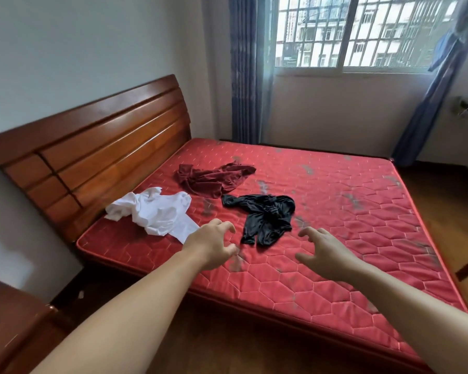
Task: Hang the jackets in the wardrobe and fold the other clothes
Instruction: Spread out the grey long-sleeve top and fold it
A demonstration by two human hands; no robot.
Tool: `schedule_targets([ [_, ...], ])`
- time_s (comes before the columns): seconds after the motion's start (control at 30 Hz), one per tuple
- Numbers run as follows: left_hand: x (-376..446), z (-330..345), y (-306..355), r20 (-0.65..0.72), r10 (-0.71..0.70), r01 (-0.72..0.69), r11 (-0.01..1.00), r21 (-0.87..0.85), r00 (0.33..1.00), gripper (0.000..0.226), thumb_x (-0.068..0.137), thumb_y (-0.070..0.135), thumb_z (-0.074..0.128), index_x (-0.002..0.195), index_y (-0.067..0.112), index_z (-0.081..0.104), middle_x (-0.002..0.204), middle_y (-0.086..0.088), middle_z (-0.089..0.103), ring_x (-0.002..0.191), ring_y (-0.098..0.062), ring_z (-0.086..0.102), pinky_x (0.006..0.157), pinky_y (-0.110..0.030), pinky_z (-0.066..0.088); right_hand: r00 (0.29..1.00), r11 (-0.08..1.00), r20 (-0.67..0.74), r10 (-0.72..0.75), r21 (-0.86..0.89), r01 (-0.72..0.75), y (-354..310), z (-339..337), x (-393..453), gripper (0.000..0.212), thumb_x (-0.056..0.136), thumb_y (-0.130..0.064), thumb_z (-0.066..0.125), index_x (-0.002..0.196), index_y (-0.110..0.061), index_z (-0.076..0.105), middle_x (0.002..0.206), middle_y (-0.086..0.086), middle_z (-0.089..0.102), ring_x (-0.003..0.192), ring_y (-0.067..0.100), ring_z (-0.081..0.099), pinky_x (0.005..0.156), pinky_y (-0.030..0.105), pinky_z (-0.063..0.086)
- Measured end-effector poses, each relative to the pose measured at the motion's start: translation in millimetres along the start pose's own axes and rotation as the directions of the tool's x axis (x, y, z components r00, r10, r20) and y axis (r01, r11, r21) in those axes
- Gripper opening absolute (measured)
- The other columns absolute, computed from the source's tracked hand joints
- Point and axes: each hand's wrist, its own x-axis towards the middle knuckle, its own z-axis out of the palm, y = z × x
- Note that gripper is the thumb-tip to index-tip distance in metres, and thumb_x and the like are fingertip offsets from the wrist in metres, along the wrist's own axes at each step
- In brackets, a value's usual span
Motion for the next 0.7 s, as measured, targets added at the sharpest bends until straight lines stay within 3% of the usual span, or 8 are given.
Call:
schedule_targets([
  [0.17,72.9,8.9,-20.1,0.02,-0.025,0.025,0.999,-0.041,1.0,0.042,0.086,0.041,0.055,0.127,0.033,0.051,0.131,0.009,0.048,0.111,-0.016,0.055,0.089,-0.037,0.049,1.0,0.999,0.021,0.01,-0.05,-0.009,9.6,-7.9,61.7,0.051,0.084,-0.046,0.062,0.13,-0.033,0.044,0.124,-0.004,0.046,0.109,0.015,0.053,0.093,0.034,0.047],
  [0.5,213.4,25.0,-25.9,0.1,-0.009,0.011,1.0,-0.016,0.995,0.043,0.086,0.043,0.054,0.128,0.032,0.05,0.127,0.006,0.05,0.112,-0.019,0.055,0.09,-0.039,0.049,0.987,0.987,0.035,0.155,-0.056,-0.153,59.5,-33.6,178.8,0.051,0.084,-0.044,0.061,0.13,-0.029,0.046,0.121,-0.003,0.046,0.1,0.017,0.057,0.092,0.037,0.049],
  [0.7,318.9,46.2,-14.4,0.106,-0.029,0.025,0.999,0.041,0.994,0.041,0.087,0.044,0.053,0.127,0.033,0.05,0.127,0.007,0.05,0.115,-0.018,0.052,0.09,-0.035,0.047,0.992,0.99,0.033,0.125,-0.07,-0.123,106.3,-43.9,285.0,0.051,0.086,-0.045,0.059,0.132,-0.031,0.043,0.124,-0.003,0.046,0.098,0.016,0.059,0.086,0.036,0.051],
])
